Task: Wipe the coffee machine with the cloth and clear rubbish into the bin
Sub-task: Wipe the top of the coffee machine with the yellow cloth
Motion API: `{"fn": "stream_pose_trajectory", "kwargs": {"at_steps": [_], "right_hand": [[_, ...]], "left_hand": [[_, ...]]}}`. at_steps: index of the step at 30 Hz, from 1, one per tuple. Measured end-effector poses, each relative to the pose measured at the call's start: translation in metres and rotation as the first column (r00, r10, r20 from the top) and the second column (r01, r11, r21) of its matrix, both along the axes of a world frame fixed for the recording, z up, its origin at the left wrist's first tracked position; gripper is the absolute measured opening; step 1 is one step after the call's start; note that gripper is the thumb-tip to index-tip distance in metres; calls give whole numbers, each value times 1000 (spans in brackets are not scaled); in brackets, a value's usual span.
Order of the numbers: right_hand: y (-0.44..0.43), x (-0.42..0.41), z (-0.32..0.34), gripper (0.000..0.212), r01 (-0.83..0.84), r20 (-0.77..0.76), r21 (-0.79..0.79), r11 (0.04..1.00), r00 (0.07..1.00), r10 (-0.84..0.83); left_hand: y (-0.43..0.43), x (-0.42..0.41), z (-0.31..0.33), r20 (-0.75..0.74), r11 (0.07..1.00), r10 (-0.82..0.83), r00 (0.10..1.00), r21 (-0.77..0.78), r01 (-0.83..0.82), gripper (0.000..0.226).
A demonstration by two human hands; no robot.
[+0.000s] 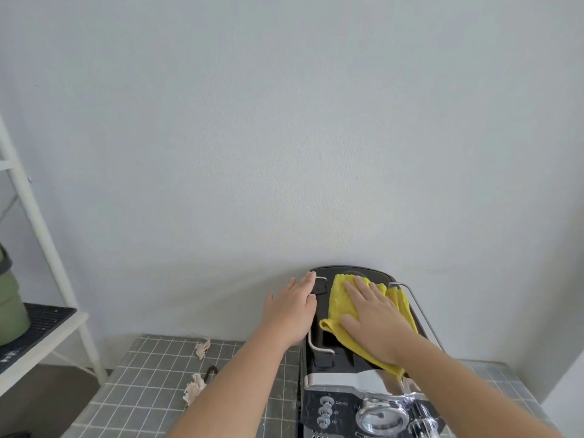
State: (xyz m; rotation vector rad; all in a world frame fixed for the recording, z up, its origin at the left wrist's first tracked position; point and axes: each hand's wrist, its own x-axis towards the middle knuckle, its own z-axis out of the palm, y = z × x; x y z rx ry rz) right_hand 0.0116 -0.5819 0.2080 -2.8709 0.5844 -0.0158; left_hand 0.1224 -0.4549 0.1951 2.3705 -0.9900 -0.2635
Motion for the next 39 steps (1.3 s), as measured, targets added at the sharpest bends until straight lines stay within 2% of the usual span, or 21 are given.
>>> {"fn": "stream_pose_trajectory", "kwargs": {"at_steps": [7,16,23,25,30,32,36,39], "right_hand": [[19,-41,7,59,-78,-66,-25,997,995,76],[-21,48,4,58,61,-48,-55,997,997,-63],[-24,59,7,57,77,16,-115,990,997,-76],[-20,61,8,57,114,8,-161,980,993,-114],[-10,71,10,66,301,-48,-308,903,943,-330],[-15,71,7,67,268,-46,-292,918,955,-294],[-26,54,7,59,70,-1,-168,983,997,-71],[-20,31,6,58,-61,10,-55,997,998,62]], "left_hand": [[0,1,-1,5,1000,-6,1000,17,6,51],[-2,3,-4,2,1000,-12,1000,-3,12,52],[-1,3,-7,16,1000,-8,1000,-14,9,51],[-2,3,-7,16,1000,-8,1000,-13,8,51],[-2,2,-6,17,1000,0,1000,-11,0,51],[-1,3,-5,20,1000,7,1000,-4,-7,51],[-1,0,-3,12,1000,15,1000,14,-15,51],[-1,0,1,5,999,12,1000,41,-12,51]]}}
